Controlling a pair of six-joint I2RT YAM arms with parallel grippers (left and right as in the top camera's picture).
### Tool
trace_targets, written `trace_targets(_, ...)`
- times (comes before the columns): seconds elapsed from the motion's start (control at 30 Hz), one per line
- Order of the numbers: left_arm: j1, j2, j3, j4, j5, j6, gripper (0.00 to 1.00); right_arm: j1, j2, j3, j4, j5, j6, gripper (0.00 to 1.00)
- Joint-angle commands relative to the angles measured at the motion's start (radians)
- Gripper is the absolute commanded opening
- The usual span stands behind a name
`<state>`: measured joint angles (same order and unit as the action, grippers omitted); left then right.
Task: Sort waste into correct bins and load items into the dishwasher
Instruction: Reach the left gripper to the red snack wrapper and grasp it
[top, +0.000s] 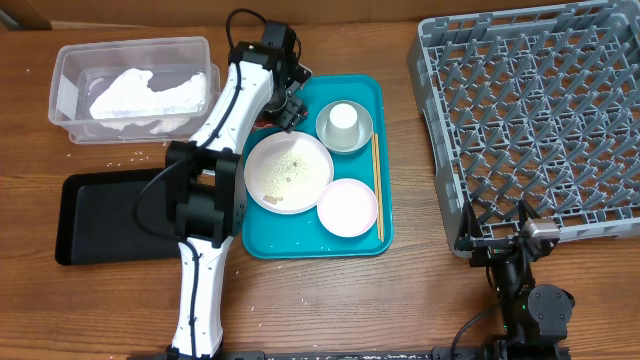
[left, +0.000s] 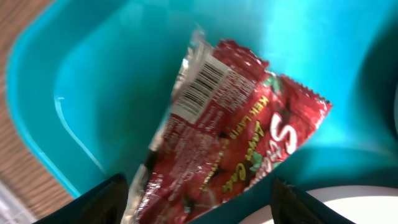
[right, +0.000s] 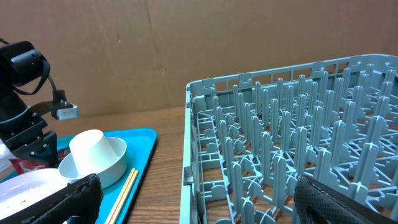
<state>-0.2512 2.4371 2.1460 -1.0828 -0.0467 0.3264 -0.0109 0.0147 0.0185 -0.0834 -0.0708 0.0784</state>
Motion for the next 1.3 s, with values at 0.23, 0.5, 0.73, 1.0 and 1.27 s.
trace_targets(0.23, -0.003, -0.002, -0.019, 0.058, 0.011, 0.032, 0.75, 0.004, -0.01, -0.01, 0.003, 0.006, -0.001, 1.0)
trace_targets(0.5, -0.003, 0.008, -0.019, 0.078, 0.014, 0.032, 0.75, 0.004, -0.01, -0.01, 0.003, 0.006, -0.001, 1.0)
trace_targets(0.73, -0.003, 0.054, -0.019, 0.075, 0.014, 0.022, 0.75, 0.004, -0.01, -0.01, 0.003, 0.006, -0.001, 1.0)
trace_targets(1.0, -0.003, 0.054, -0.016, 0.108, 0.007, -0.031, 0.49, 0.004, -0.01, -0.01, 0.003, 0.006, -0.001, 1.0)
trace_targets(1.27, -0.003, 0.053, 0.139, 0.017, -0.195, -0.224, 0.11, 0.004, -0.01, -0.01, 0.003, 0.006, -0.001, 1.0)
